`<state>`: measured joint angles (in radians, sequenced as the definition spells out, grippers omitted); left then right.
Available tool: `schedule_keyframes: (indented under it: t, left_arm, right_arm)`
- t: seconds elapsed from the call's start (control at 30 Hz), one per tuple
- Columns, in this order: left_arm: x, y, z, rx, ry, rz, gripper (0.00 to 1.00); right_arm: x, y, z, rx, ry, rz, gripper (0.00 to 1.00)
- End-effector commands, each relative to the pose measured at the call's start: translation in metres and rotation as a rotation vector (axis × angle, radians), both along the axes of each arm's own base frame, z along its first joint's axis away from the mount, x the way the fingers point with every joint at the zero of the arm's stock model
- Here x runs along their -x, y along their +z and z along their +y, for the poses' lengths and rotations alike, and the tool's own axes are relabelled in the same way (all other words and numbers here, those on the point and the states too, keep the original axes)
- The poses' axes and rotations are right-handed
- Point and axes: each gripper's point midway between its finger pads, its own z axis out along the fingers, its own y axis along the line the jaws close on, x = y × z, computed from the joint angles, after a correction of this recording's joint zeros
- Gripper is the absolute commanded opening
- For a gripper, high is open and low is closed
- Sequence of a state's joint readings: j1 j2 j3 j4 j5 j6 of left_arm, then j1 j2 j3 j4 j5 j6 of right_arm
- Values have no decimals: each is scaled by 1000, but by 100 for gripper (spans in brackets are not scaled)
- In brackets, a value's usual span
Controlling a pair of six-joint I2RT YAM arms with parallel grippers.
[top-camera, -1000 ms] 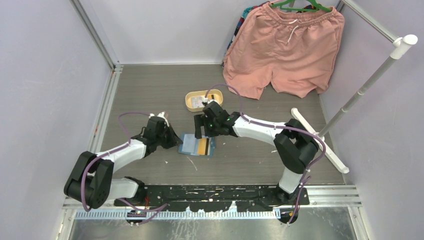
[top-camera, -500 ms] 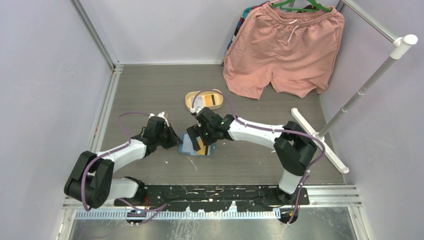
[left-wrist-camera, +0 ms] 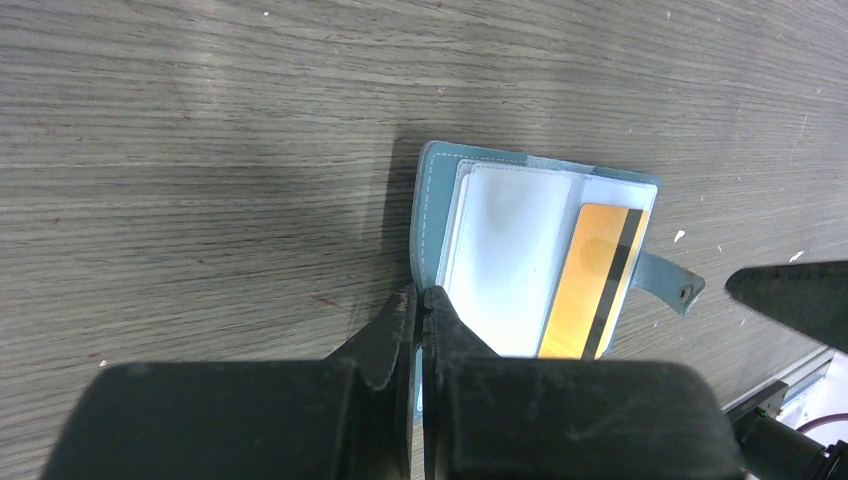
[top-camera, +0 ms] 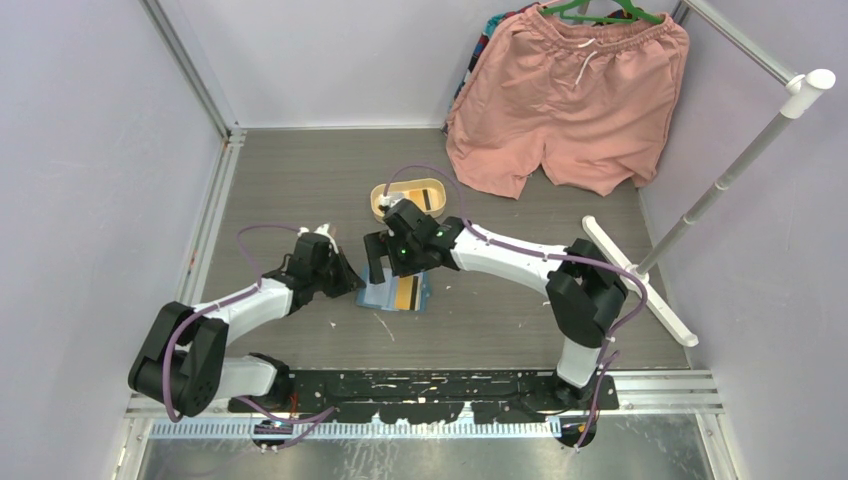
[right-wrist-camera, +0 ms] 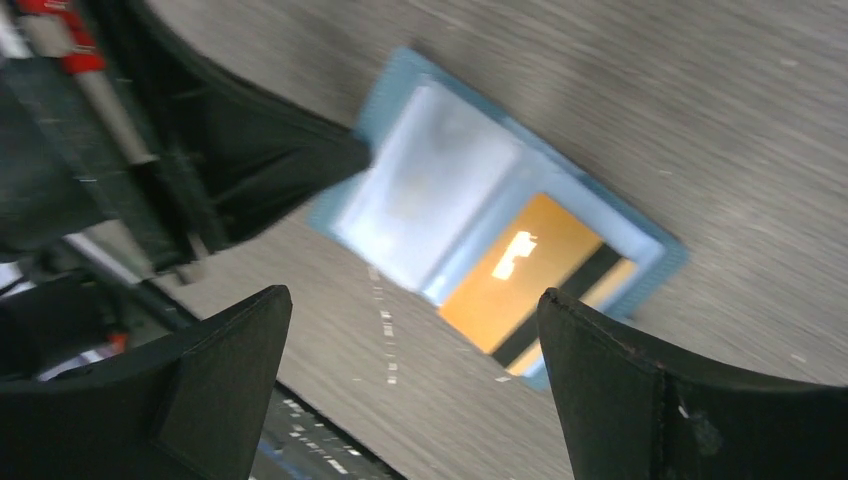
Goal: Take the credit cards out of the card holder
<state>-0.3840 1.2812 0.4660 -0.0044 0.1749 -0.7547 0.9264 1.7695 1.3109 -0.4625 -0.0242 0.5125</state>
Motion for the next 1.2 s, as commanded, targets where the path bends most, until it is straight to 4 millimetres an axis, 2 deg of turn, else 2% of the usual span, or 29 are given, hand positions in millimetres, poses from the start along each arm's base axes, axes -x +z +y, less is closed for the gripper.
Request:
schedule_keyframes:
  t: [0.0, 0.07, 0.13, 0.27, 0.47, 0.57, 0.7, 0.97, 1.17]
  left_arm:
    - [-5, 0, 4, -13, 18, -25, 0]
    - [-5, 1, 4, -14, 16, -27, 0]
    - [-6, 3, 4, -14, 16, -31, 0]
    - [-4, 2, 5, -15, 17, -31, 0]
    - [-1, 2, 6, -11, 18, -34, 0]
    - [0, 3, 6, -10, 15, -37, 0]
    - [1, 2, 6, -9, 16, -37, 0]
    - [6, 0, 9, -10, 23, -36, 0]
    - [8, -2, 11, -12, 26, -35, 0]
  right_arm:
    - [13, 47, 47, -286, 60, 63, 98]
    - [14, 43, 51, -284, 61, 90, 98]
    - [12, 27, 44, -212, 19, 121, 97]
    - [7, -8, 21, -82, -94, 185, 97]
    - [0, -40, -17, 81, -253, 214, 97]
    - [-7, -44, -31, 150, -307, 174, 97]
    - [-11, -47, -37, 199, -329, 160, 97]
    - [-8, -50, -26, 234, -321, 156, 97]
    - [-7, -51, -26, 302, -327, 132, 94]
